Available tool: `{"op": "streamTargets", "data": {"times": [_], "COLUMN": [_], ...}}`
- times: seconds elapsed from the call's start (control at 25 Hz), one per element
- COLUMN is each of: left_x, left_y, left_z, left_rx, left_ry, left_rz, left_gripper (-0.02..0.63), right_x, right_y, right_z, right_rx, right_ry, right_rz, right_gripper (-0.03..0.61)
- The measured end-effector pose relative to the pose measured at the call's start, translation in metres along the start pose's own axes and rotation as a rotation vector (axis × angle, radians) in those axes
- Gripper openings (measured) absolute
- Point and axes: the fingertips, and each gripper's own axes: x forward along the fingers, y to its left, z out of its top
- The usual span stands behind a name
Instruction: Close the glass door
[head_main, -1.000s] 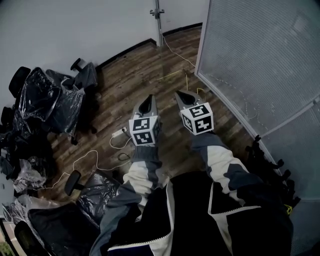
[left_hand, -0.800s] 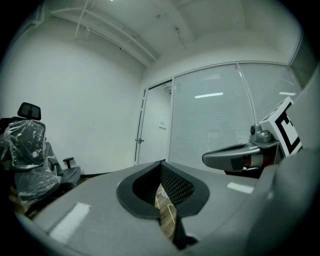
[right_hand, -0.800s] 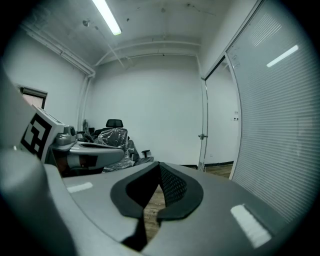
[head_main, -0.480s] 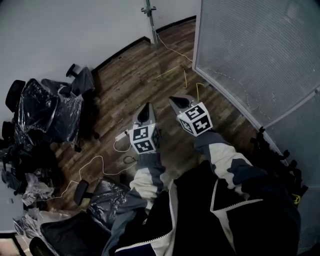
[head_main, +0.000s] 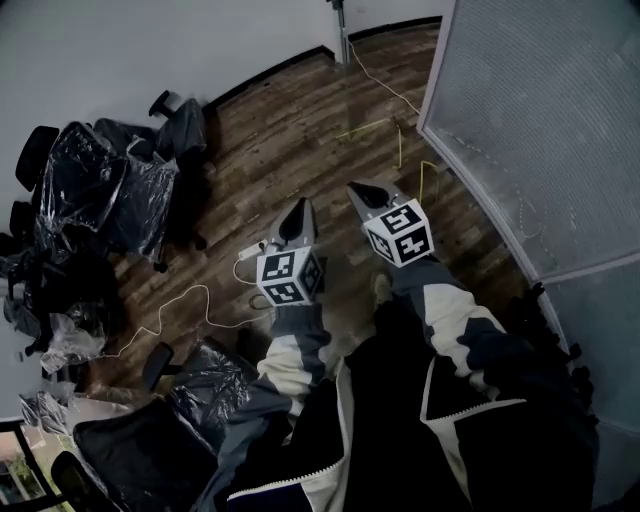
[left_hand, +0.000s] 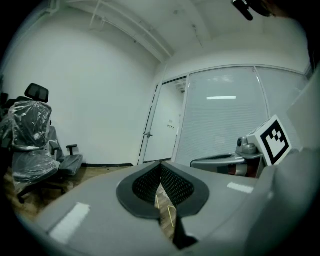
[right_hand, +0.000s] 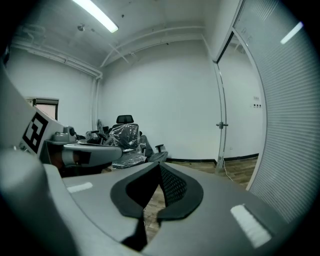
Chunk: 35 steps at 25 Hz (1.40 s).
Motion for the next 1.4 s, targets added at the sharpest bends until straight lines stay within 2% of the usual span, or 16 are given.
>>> {"op": "streamTargets", "data": {"times": [0.12, 0.32, 0.64, 1.0, 1.16, 1.4], "left_x": [0.034, 0.096, 0.191, 0.222, 0.247, 0.308], "left_y": [0.015, 0.047, 0.069, 0.11, 0.14, 0.196], "left_z": [0.007, 0.011, 0.043, 0.056, 0.061, 0.072], "left_rx": [0.014, -0.062, 0.002, 0.001, -0.017, -0.015], "left_ry": [0.012, 0.02, 0.018, 0.013, 0.007, 0.009], "left_rz": [0.028, 0.081, 0.155, 0.196, 0.178, 0.101], "left_gripper": [-0.002, -0.002, -0.002, -0.002, -0.002, 0.0], "right_x": [0.039, 0.098, 0.158, 0.216, 0.245, 0.308], "right_y": [-0.026, -0.059, -0.144, -0.153, -0.158, -0.189], "right_z": [0.007, 0.027, 0.066, 0.083, 0.091, 0.109], "right_rx": [0.019, 0.009, -0.01, -0.029, -0.056, -0.061], "right_ry": [-0.014, -0.018, -0.051, -0.045, -0.043, -0.035], "right_rz": [0.041, 0.139, 0.205, 0.268, 0.262, 0.157], "right_gripper": [0.005, 0.005, 0.005, 0.005, 0.005, 0.005]}}
